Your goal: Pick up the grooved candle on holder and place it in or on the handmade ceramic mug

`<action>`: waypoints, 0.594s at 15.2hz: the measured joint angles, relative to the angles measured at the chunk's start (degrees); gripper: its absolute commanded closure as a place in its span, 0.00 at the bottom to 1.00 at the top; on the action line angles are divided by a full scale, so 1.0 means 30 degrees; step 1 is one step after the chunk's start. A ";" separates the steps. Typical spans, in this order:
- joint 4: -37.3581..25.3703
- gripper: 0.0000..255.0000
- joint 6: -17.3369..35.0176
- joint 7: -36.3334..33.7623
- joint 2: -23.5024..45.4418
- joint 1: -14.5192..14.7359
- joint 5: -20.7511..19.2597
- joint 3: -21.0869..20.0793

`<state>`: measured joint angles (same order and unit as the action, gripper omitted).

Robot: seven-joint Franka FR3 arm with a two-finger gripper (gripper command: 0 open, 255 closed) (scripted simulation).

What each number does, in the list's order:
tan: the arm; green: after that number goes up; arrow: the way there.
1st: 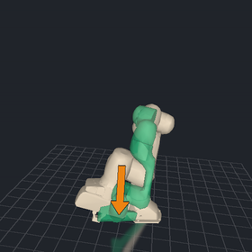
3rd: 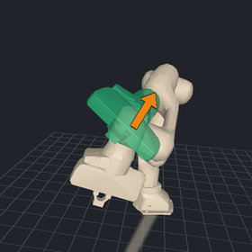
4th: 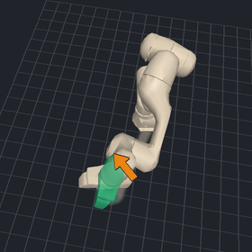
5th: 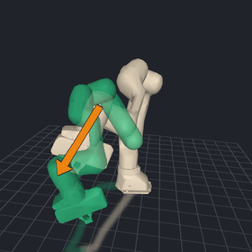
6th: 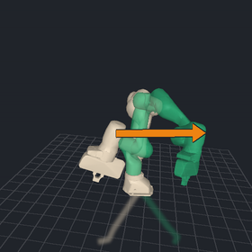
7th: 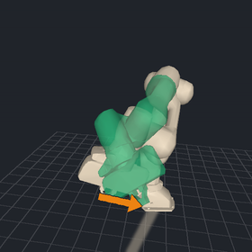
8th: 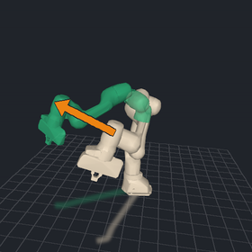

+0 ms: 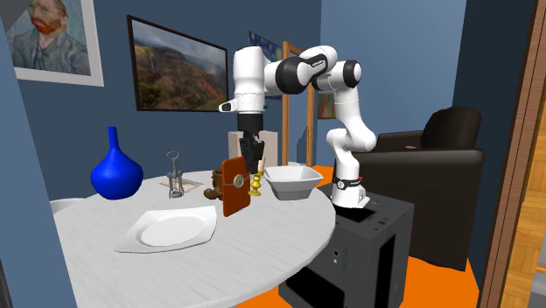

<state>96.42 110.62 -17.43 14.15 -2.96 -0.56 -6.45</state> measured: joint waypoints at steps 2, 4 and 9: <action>-0.0474 1.00 -0.0514 -0.0016 -0.0048 0.0012 0.0004 -0.0009; -0.0954 1.00 -0.1031 -0.0009 -0.0083 0.0010 0.0011 -0.0010; -0.2026 1.00 -0.2233 -0.0055 -0.0216 0.0042 0.0023 -0.0035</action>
<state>90.34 103.92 -17.59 13.50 -2.84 -0.49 -6.56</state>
